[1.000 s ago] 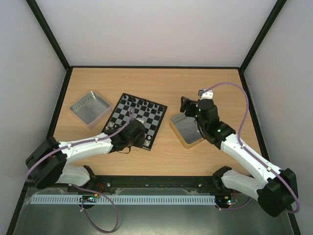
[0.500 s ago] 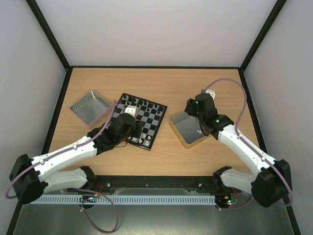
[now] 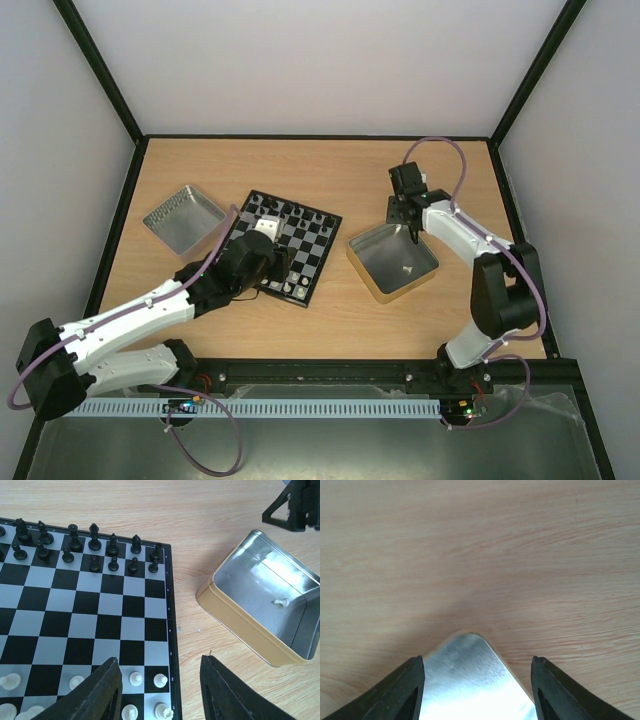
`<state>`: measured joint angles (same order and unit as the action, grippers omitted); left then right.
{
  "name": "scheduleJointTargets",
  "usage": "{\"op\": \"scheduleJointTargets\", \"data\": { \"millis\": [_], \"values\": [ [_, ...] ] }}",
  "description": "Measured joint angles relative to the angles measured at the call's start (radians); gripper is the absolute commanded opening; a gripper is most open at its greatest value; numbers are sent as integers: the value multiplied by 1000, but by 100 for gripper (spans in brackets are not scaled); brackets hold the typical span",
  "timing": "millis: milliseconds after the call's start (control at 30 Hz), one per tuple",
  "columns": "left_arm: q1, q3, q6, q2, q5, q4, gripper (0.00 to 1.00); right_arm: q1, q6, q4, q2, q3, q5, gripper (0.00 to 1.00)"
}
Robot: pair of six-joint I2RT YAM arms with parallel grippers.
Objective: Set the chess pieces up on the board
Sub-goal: Adjust the storage box at the center of the board.
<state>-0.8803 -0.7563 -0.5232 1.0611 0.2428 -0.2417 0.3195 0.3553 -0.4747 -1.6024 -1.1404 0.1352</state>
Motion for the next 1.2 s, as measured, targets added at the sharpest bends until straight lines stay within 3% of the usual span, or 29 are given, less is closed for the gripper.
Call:
{"op": "scheduleJointTargets", "data": {
  "millis": [400, 667, 1067, 1200],
  "values": [
    [11, 0, 26, -9, -31, 13, 45, -32, -83, -71, -81, 5, -3, 40],
    [18, 0, 28, -11, -37, 14, 45, -55, -54, -67, -158, 5, 21, 20],
    [22, 0, 31, -14, -59, 28, 45, -60, 85, -35, -74, 127, 46, 4],
    [22, 0, 30, -14, -60, 30, 45, -61, 160, -34, -5, 209, 42, 4]
  ]
}}
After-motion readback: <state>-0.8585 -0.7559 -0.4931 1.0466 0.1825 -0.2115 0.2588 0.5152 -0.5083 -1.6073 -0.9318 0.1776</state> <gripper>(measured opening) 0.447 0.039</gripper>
